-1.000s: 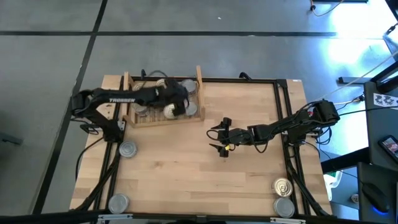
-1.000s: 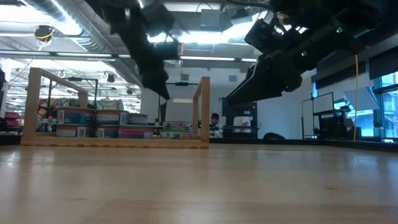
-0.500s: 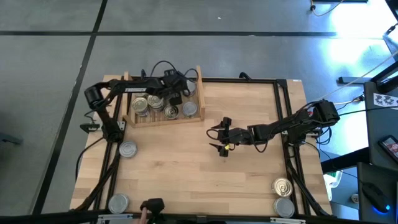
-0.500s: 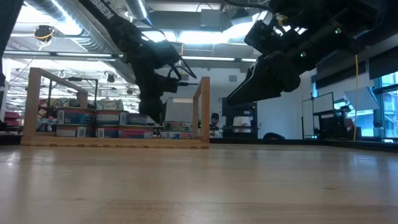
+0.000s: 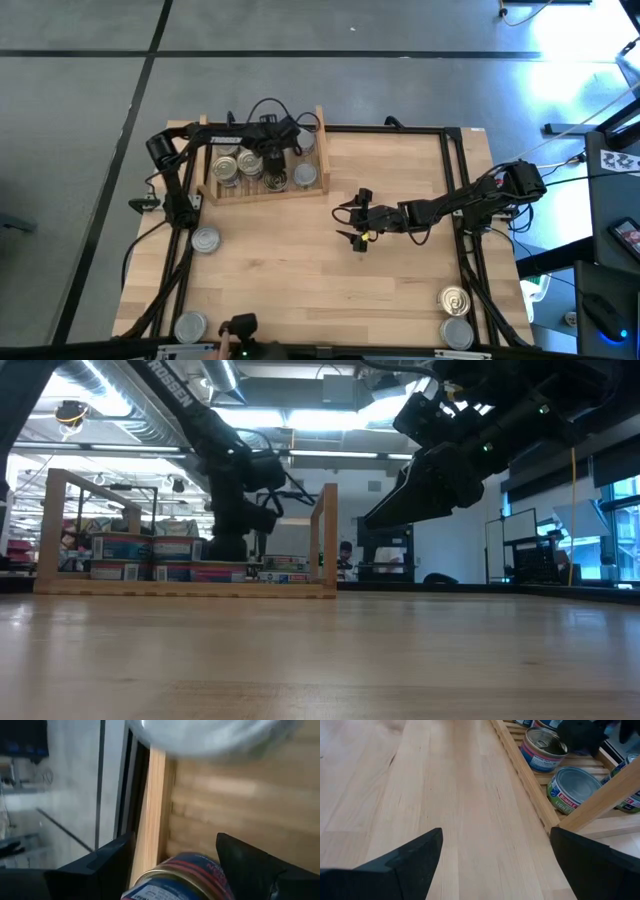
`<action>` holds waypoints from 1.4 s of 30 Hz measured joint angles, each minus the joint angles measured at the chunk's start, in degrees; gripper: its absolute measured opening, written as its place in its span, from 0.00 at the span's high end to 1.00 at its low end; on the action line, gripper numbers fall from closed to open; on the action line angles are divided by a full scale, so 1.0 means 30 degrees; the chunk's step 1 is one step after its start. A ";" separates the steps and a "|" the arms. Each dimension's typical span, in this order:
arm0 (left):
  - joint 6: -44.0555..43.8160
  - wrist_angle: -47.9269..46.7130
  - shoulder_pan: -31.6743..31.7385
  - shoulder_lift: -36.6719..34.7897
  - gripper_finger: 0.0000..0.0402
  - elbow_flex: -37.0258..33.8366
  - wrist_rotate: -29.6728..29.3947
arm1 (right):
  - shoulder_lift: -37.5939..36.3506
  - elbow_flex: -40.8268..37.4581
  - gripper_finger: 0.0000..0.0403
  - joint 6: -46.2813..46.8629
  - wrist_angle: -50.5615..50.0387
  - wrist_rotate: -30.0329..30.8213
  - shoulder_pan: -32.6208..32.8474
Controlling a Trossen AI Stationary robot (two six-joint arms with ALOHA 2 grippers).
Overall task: Stack canned seafood by type on shelf
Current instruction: Adjust the blue tuna cans
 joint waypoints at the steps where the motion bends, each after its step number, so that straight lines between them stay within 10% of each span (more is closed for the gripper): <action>1: -0.0113 -0.0393 0.0066 -0.0044 0.31 0.0000 -0.0190 | 0.0000 0.0000 0.08 0.0000 0.0000 -0.0003 0.0000; 24: -0.1682 -0.1845 -0.1201 -0.2973 0.31 -0.0058 -0.0473 | -0.0007 -0.0007 0.08 0.0000 0.0007 -0.0010 0.0022; 34: -0.5546 -0.5353 -0.4057 -0.6357 0.31 -0.0275 1.0134 | -0.0007 -0.0007 0.08 0.0000 0.0029 -0.0010 0.0022; 42: -0.5192 -0.5815 -0.5199 -0.6068 0.31 -0.2232 0.6837 | -0.0007 -0.0007 0.08 0.0000 0.0058 -0.0017 0.0022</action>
